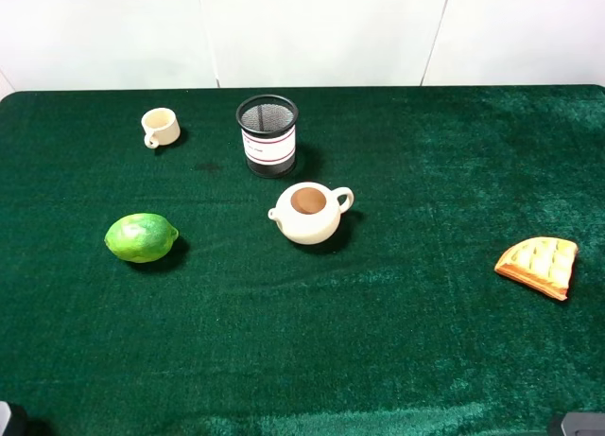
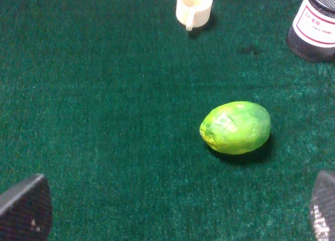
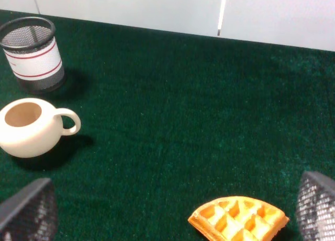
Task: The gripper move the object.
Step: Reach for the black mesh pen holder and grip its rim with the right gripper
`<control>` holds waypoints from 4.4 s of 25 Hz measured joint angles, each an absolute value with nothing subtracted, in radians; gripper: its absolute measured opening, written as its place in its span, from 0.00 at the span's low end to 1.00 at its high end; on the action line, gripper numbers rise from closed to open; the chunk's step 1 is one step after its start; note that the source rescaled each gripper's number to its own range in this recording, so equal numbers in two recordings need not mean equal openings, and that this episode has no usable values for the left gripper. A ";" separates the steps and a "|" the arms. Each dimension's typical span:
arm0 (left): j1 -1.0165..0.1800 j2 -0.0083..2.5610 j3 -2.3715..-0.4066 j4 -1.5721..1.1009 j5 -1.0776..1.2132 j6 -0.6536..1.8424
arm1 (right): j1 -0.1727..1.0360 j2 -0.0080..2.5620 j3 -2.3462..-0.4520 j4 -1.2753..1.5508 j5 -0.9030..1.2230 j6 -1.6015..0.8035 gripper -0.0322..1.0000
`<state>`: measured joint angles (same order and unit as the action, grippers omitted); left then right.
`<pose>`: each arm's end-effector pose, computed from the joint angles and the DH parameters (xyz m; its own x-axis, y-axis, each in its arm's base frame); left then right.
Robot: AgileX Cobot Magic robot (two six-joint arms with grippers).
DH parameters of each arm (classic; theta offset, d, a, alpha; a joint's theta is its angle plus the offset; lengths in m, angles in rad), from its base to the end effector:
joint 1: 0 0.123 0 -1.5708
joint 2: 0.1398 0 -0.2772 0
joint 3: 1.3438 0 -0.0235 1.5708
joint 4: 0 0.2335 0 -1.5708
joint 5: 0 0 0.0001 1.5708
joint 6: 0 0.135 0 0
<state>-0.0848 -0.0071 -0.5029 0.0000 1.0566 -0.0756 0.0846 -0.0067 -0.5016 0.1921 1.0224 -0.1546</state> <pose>0.0260 -0.0022 0.2505 -0.4470 -0.0378 -0.8938 0.0511 0.9964 -0.0677 0.0251 0.0242 0.2560 -0.3921 -0.0862 -0.9159 -0.2530 0.9673 0.0172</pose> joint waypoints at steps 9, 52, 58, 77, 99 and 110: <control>-0.085 -0.007 -0.503 0.000 1.057 -0.076 | 0.085 -0.007 -0.502 0.192 1.022 -0.155 1.00; -0.085 -0.007 -0.503 0.000 1.057 -0.076 | 0.085 0.230 -0.615 0.191 0.972 -0.160 1.00; -0.085 -0.007 -0.503 0.000 1.057 -0.076 | 0.131 0.561 -0.791 0.191 0.969 -0.190 1.00; -0.085 -0.007 -0.503 0.000 1.057 -0.076 | 0.454 1.566 -1.688 0.072 1.208 -0.159 1.00; -0.085 -0.007 -0.503 0.000 1.057 -0.076 | 0.463 2.234 -2.251 0.178 1.222 -0.261 1.00; -0.085 -0.007 -0.503 0.000 1.057 -0.076 | 0.529 2.385 -2.262 0.190 1.191 -0.263 1.00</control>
<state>-0.0848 -0.0071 -0.5029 0.0000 1.0566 -0.0756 0.5290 2.3849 -2.2620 0.1896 1.1914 -0.2630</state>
